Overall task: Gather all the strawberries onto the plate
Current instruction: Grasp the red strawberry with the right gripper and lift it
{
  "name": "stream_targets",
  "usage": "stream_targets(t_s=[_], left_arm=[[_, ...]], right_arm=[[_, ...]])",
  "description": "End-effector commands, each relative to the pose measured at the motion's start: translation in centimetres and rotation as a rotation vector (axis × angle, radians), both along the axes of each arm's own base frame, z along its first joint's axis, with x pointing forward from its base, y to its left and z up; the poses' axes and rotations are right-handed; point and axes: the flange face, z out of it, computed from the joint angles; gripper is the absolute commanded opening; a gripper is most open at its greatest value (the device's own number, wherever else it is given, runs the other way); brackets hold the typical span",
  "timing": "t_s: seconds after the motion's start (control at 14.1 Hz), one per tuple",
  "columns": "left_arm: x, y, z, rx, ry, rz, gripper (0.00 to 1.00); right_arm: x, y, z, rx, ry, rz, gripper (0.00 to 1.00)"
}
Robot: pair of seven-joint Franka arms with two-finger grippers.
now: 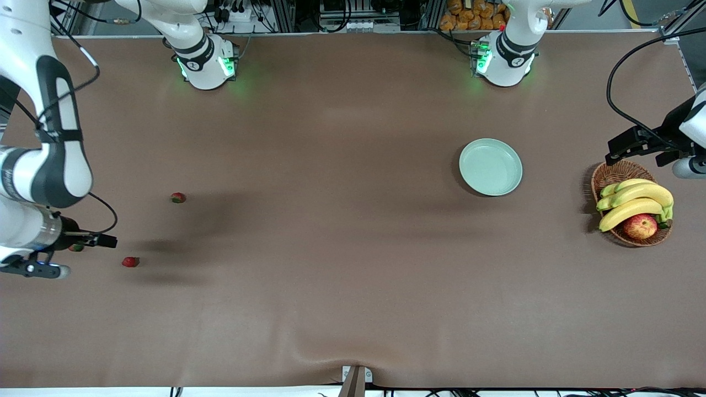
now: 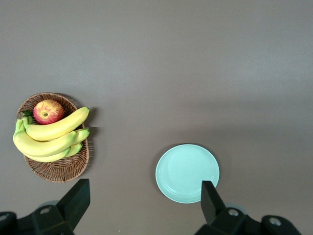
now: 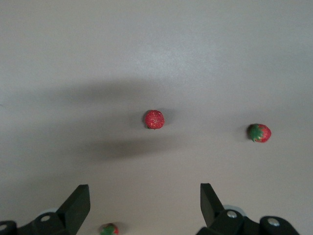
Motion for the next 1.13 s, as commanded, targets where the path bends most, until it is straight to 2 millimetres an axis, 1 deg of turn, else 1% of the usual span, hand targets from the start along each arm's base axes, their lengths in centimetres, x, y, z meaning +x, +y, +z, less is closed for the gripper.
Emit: stream_targets(t_s=[0.0,0.07,0.21,0.35,0.42,0.57,0.64,0.71,0.85,0.92,0.99,1.06], left_arm=[[0.2,-0.5,0.3,-0.018,-0.010,-0.005,1.00],[0.2,-0.7,0.3,-0.018,-0.010,-0.005,1.00],[0.2,-0.6,0.1,-0.018,-0.007,-0.003,1.00],[0.2,-0.4,0.1,-0.016,-0.007,-0.005,1.00],[0.2,-0.1,0.1,-0.016,-0.006,-0.005,1.00],[0.2,0.2,0.1,-0.016,-0.004,-0.002,1.00],[0.2,0.2,0.1,-0.016,-0.006,-0.002,1.00],[0.2,0.2,0.1,-0.016,-0.006,-0.002,1.00],[0.2,0.2,0.1,-0.016,-0.004,-0.002,1.00],[0.2,0.0,0.1,-0.016,-0.007,-0.003,1.00],[0.2,-0.2,0.1,-0.016,-0.007,-0.003,1.00],[0.2,-0.3,0.1,-0.016,-0.007,-0.006,1.00]], right_arm=[[1.2,-1.0,-2.5,-0.015,-0.010,0.043,1.00],[1.3,-1.5,-3.5,-0.014,-0.017,0.033,1.00],[1.4,-1.4,-5.6,-0.008,-0.007,0.023,1.00],[1.8,-2.0,-7.6,0.026,-0.042,-0.012,1.00],[1.9,-2.6,-8.2,0.051,-0.065,-0.043,1.00],[1.9,-1.8,-9.5,0.100,-0.063,-0.076,1.00],[1.8,-2.0,-10.3,0.103,-0.056,-0.079,1.00],[1.9,-2.6,-11.2,0.103,-0.052,-0.085,1.00],[2.0,-2.9,-12.8,0.104,-0.039,-0.083,1.00],[1.8,-3.7,-13.4,0.103,-0.038,-0.091,1.00],[1.8,-4.2,-13.8,0.101,-0.047,-0.097,1.00],[1.7,-4.2,-14.1,0.102,-0.046,-0.098,1.00]])
